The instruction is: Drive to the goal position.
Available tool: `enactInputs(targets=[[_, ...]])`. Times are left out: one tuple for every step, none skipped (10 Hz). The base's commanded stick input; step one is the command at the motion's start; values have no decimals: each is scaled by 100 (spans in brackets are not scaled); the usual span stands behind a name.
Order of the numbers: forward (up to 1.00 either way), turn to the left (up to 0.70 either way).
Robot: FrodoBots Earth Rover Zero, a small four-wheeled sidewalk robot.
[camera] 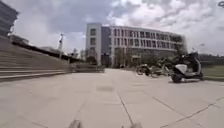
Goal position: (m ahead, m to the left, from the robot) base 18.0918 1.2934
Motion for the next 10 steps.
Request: enactInputs(targets=[[93,6],[94,6],[98,6],[99,6],[99,6],[99,6],[99,6],[99,6],[99,6],[99,6]])
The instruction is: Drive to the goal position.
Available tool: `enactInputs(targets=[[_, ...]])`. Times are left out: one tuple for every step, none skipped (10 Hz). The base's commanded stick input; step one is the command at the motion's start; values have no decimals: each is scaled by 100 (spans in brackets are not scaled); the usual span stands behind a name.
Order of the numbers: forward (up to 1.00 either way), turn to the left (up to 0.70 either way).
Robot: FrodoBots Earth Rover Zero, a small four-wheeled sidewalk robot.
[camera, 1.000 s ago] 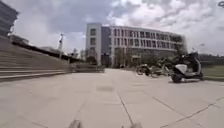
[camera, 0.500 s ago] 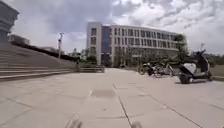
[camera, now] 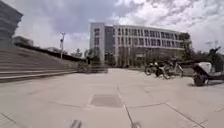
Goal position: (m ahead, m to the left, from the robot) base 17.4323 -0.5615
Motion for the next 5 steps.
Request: enactInputs(targets=[[99,6],[99,6],[99,6],[99,6],[100,6]])
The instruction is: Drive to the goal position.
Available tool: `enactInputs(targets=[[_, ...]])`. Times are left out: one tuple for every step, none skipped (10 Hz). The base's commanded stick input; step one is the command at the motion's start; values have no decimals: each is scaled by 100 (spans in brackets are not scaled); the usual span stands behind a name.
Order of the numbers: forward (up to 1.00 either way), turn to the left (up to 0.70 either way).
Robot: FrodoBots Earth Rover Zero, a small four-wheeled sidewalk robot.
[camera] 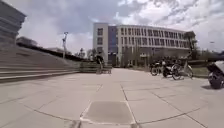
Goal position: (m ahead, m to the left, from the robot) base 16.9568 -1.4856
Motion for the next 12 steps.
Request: enactInputs(targets=[[100,6],[100,6],[100,6],[100,6],[100,6],[100,6],[100,6],[100,6],[100,6],[86,6],[8,3],[8,3]])
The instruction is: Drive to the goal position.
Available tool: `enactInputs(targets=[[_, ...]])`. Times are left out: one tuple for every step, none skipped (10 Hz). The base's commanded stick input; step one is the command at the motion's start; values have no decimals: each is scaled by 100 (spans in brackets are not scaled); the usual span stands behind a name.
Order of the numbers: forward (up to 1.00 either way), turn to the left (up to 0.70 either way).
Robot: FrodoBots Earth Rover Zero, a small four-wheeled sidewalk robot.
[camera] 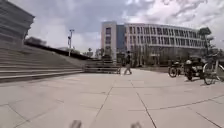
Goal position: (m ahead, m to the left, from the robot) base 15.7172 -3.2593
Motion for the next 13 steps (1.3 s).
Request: enactInputs(targets=[[7,2],[8,3],[8,3],[8,3],[8,3],[8,3],[7,2],[8,3],[8,3],[8,3],[8,3],[8,3],[8,3]])
